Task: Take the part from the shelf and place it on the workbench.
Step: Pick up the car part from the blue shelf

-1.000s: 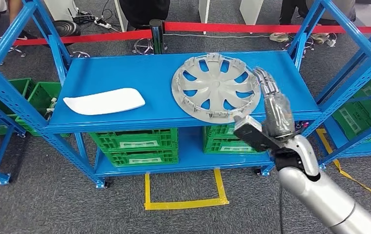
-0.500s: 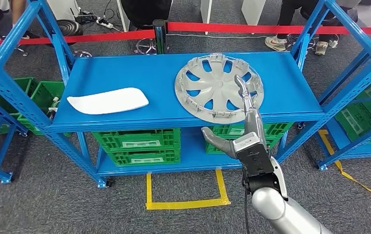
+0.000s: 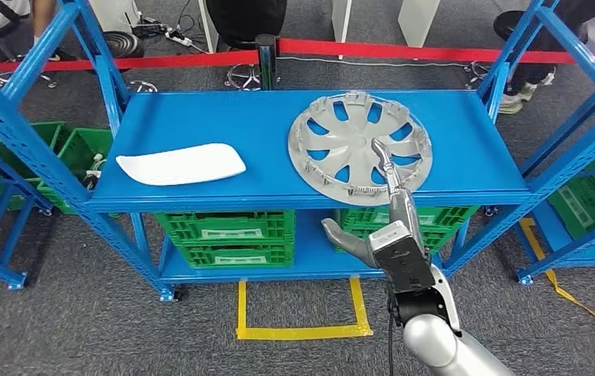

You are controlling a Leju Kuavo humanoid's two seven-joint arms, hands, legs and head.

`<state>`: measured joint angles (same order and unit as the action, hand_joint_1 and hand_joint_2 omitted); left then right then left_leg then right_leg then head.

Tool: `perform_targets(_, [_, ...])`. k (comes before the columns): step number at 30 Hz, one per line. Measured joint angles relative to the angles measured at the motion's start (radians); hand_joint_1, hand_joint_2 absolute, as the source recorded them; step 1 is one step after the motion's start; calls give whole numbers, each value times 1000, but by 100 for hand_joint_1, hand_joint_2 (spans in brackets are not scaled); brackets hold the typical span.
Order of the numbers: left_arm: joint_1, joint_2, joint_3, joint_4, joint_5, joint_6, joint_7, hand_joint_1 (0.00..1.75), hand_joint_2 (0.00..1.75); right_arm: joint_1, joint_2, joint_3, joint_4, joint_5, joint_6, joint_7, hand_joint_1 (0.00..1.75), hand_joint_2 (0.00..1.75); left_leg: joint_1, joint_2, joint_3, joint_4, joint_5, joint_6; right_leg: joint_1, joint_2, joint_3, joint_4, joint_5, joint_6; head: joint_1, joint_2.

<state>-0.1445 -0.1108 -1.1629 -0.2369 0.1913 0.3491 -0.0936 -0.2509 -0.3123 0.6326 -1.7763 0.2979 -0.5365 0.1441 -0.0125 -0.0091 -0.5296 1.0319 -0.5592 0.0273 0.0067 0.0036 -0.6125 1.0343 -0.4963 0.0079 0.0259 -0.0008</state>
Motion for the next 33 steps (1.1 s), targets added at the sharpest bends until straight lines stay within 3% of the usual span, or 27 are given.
perform_targets(3, [1, -1, 0, 0, -4, 0, 0, 0, 0, 4, 3, 4, 2, 2, 6, 2, 0, 175, -1, 3, 4, 20, -8, -19, -4, -3, 21, -17, 12, -16, -3, 0])
perform_targets(4, [-1, -1, -1, 0, -4, 0, 0, 0, 0, 3, 4, 6, 3, 3, 7, 2, 0, 175, 1, 5, -7, 44, -23, -25, -8, -5, 29, -22, 12, -20, -7, 0])
perform_targets(7, [-2, 1, -1, 0, -5, 0, 0, 0, 0, 5, 7, 10, 4, 3, 8, 2, 0, 175, 11, 6, -104, 203, -96, -41, -11, -9, 40, -28, 6, -25, -21, 0])
perform_targets(8, [-1, 2, -1, 0, -5, 0, 1, 0, 0, 6, 8, 11, 5, 3, 8, 2, 0, 175, 15, 7, -138, 245, -106, -46, -11, -9, 43, -28, 2, -25, -23, 0])
perform_targets(9, [0, 3, -1, 0, -5, 0, 1, 0, 0, 7, 8, 12, 5, 3, 8, 2, 0, 175, 19, 7, -157, 256, -95, -50, -12, -10, 46, -27, -2, -24, -24, 0])
perform_targets(10, [1, 4, -1, 0, -5, 0, 1, 0, 0, 7, 9, 14, 6, 3, 8, 2, 0, 175, 21, 8, -155, 227, -62, -53, -14, -9, 52, -27, -7, -21, -25, 0])
perform_targets(12, [1, 5, -1, 0, -5, 0, 1, 0, 0, 8, 10, 15, 6, 3, 8, 2, 0, 175, 24, 13, -116, 108, 26, -58, -18, -9, 69, -25, -19, -13, -28, 0])
perform_targets(14, [1, 6, -1, 0, -5, 0, 1, 0, 0, 7, 11, 17, 6, 3, 8, 2, 0, 175, 21, 20, -88, 26, 57, -52, -19, -10, 78, -23, -29, -1, -35, 0])
perform_targets(17, [2, 5, -1, 0, -5, 0, 1, 0, 0, 6, 11, 19, 6, 3, 8, 2, 0, 175, 17, 22, -81, 18, 58, -27, -18, -14, 84, -25, -42, 18, -35, 0])
perform_targets(19, [1, 4, -1, 0, -6, 0, 1, 0, 0, 4, 11, 19, 6, 3, 8, 2, 0, 175, 20, 20, -72, 15, 55, -15, -19, -14, 78, 5, -64, 27, -30, 0])
perform_targets(21, [0, 3, -1, 0, -6, 0, 1, 0, 0, 4, 12, 19, 6, 3, 8, 2, 0, 175, 20, 18, -62, 13, 49, -5, -20, -12, 25, 114, -113, 34, -18, 0])
perform_targets(23, [1, 3, -1, 0, -7, 0, 1, 0, 0, 7, 12, 19, 7, 4, 8, 2, 0, 175, 16, 17, -56, 14, 42, 2, -19, -10, -53, 240, -149, 35, -6, 0])
perform_targets(24, [1, 3, -1, 0, -7, 0, 1, 0, 0, 7, 12, 20, 8, 5, 9, 2, 0, 175, 13, 16, -52, 14, 38, 3, -19, -10, -77, 264, -140, 33, -2, 0])
perform_targets(25, [1, 4, -1, 0, -8, 0, 2, 0, 0, 8, 12, 20, 9, 7, 9, 2, 0, 175, 10, 14, -46, 14, 34, 4, -18, -10, -82, 251, -112, 28, 1, 0])
perform_targets(28, [0, 2, -1, 0, -10, -1, 3, 0, 0, 7, 12, 20, 12, 13, 12, 4, 0, 175, 2, 9, -27, 13, 19, 2, -9, -6, -25, 81, 6, -1, 2, 0])
perform_targets(30, [0, -1, -1, 0, -12, -1, 3, 0, 0, 5, 12, 20, 13, 16, 15, 5, 0, 175, 2, 8, -26, 11, 14, -5, -1, -4, 2, 15, 20, -16, -1, 0])
perform_targets(33, [0, -4, -1, 0, -13, -3, 4, 0, 0, 5, 13, 20, 13, 16, 22, 7, 0, 175, 4, 9, -24, 8, 10, -20, -1, -5, 15, -13, 16, -19, 1, 0])
